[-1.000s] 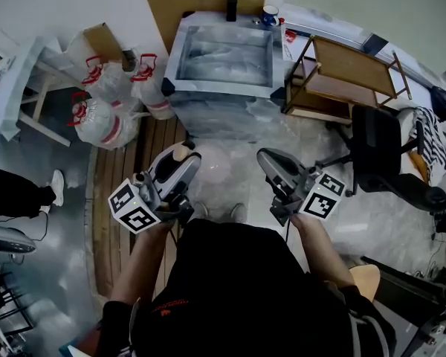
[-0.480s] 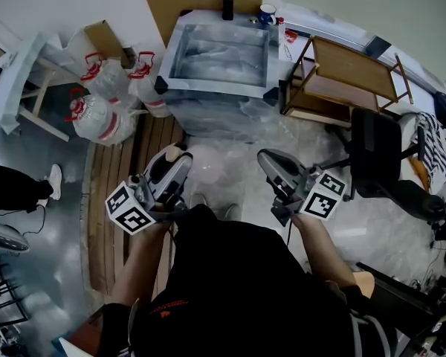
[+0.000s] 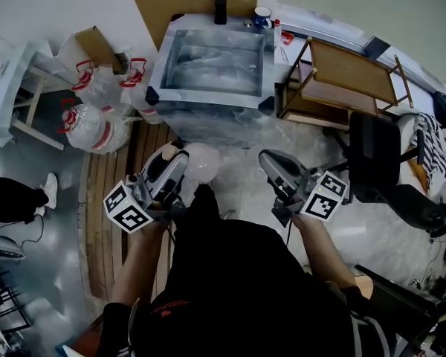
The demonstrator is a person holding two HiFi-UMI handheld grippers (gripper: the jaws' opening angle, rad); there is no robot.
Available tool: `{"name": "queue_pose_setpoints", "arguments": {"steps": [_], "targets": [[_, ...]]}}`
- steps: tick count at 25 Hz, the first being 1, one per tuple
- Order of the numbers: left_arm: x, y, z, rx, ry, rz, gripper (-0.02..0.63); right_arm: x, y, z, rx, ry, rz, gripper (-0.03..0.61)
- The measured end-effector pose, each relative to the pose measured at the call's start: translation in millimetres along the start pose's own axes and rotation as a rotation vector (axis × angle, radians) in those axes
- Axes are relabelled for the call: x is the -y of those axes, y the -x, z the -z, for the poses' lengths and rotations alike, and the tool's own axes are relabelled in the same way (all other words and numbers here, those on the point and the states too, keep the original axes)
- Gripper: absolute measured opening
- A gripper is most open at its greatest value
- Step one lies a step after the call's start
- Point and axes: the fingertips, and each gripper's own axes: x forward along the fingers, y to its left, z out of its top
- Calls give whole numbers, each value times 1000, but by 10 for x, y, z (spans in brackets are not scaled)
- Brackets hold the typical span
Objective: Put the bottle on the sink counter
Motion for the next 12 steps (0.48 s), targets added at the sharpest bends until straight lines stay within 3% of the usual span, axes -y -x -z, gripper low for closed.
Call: {"name": "queue_pose_setpoints", "arguments": {"steps": [5,12], "targets": [[-406,-183,-129,-11,15,6,137,319,-253,-109,4,-10,30,0],[-1237,-503,-596,-34,32,6,137,811,-988,-360,-2,-32,63,0]]}}
